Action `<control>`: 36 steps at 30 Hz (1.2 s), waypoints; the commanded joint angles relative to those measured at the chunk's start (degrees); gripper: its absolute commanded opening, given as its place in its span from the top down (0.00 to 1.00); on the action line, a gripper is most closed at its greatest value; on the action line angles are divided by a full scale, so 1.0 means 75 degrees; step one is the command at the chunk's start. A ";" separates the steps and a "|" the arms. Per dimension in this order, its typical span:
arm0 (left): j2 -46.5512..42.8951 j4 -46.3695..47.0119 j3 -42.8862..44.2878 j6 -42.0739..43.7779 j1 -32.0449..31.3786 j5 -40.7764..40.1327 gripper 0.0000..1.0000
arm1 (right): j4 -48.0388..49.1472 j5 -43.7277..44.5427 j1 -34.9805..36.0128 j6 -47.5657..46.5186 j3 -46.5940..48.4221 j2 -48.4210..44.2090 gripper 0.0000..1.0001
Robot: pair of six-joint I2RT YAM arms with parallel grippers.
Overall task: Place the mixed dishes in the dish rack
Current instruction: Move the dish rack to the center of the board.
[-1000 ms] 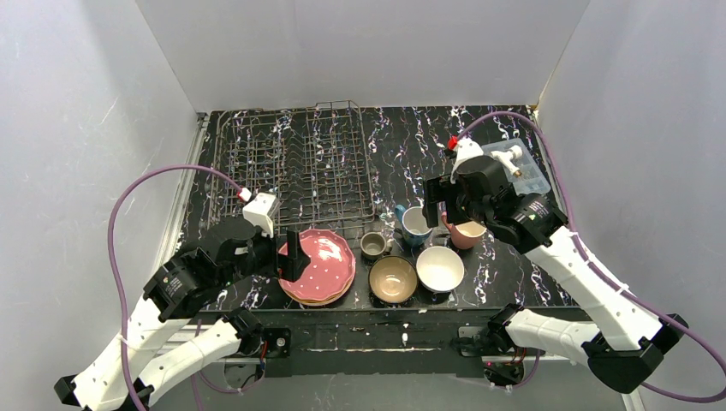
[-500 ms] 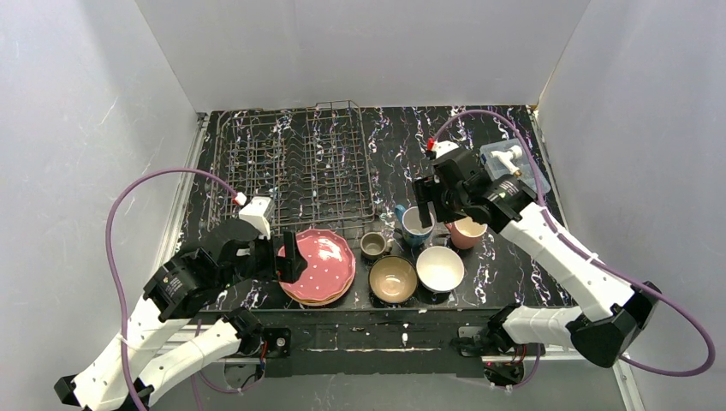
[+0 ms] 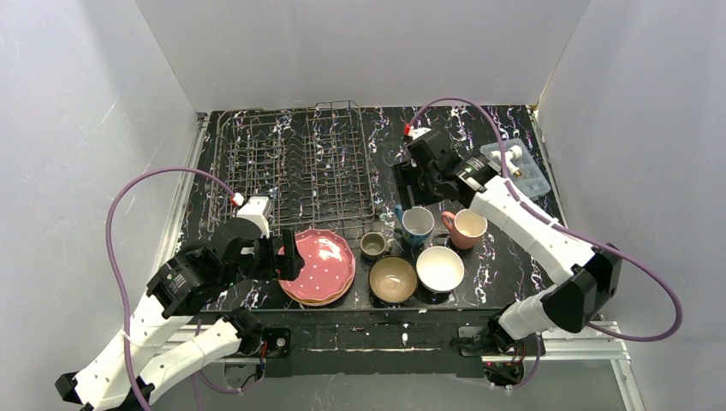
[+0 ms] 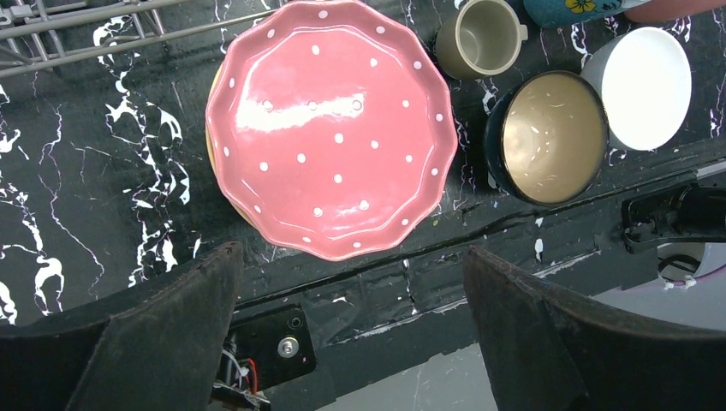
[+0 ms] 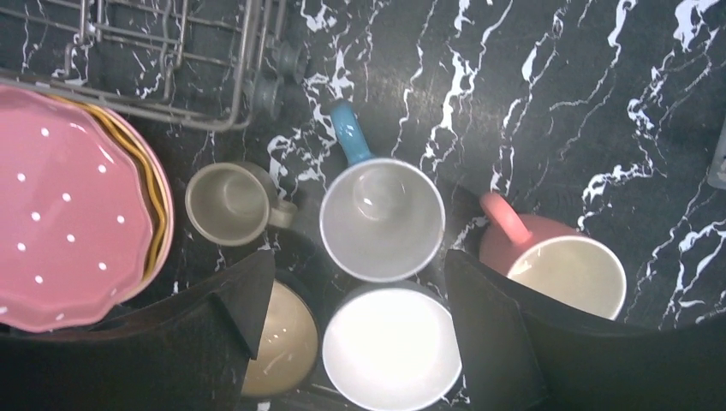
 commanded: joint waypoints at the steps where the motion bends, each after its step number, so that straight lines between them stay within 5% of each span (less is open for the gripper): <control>1: -0.0067 -0.0186 0.0008 0.0026 -0.0014 -0.0157 0.01 | 0.0536 -0.0034 0.0074 0.0193 0.0676 0.0489 0.20; 36: -0.1308 0.1547 -0.1086 0.1481 -0.0012 0.1470 0.01 | 0.1677 0.0633 0.0520 0.1330 0.3017 0.4605 0.46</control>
